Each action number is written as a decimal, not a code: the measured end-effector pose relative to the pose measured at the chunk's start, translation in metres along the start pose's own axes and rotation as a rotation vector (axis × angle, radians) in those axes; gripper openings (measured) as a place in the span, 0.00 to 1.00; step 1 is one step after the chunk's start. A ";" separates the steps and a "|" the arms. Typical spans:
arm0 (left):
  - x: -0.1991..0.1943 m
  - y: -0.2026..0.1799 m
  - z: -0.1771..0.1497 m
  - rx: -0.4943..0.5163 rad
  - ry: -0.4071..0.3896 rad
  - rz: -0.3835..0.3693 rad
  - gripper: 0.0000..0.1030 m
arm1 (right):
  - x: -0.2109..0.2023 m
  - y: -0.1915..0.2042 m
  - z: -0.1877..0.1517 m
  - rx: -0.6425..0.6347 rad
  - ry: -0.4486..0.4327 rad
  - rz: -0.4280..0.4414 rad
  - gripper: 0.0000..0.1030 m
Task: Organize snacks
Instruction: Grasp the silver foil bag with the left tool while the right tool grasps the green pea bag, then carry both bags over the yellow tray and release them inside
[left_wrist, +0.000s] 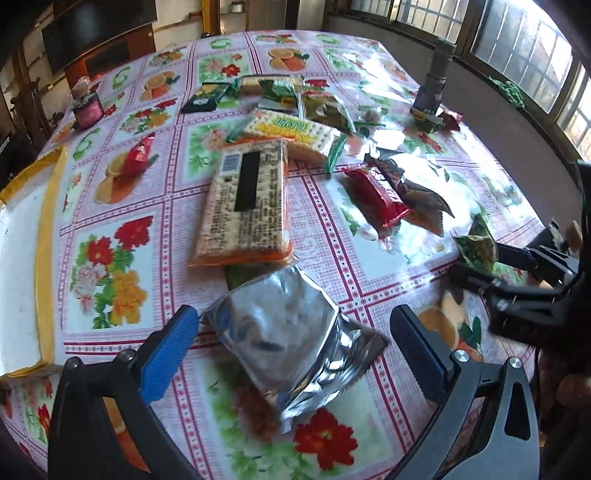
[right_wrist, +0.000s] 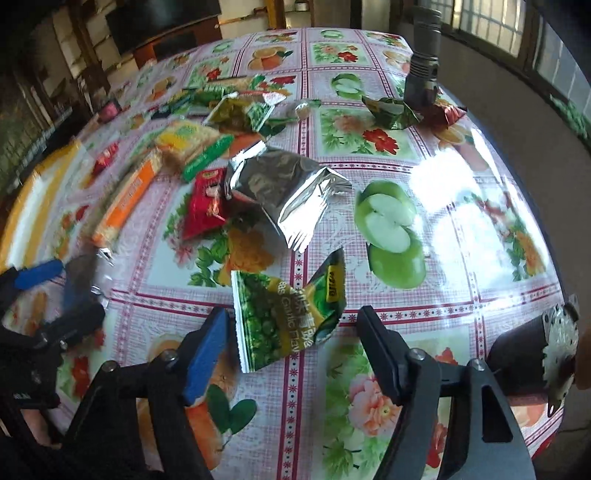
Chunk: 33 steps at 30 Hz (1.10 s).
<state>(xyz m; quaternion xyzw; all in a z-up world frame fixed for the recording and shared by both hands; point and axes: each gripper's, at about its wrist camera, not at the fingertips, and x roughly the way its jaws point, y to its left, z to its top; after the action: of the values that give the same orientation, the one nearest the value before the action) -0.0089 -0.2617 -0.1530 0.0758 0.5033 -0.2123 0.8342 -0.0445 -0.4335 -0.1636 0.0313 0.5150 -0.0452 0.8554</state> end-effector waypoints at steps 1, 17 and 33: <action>0.004 0.000 0.001 -0.005 0.006 -0.006 1.00 | 0.001 0.003 0.000 -0.022 -0.001 -0.021 0.69; 0.003 0.016 -0.002 0.022 -0.004 0.018 0.58 | -0.011 -0.007 -0.001 0.012 -0.040 0.082 0.39; -0.071 0.078 -0.004 -0.088 -0.162 0.180 0.58 | -0.051 0.057 0.025 -0.082 -0.124 0.249 0.39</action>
<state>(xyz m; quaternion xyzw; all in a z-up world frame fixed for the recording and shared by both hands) -0.0075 -0.1708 -0.1001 0.0667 0.4343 -0.1200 0.8902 -0.0398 -0.3770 -0.1064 0.0573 0.4548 0.0805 0.8851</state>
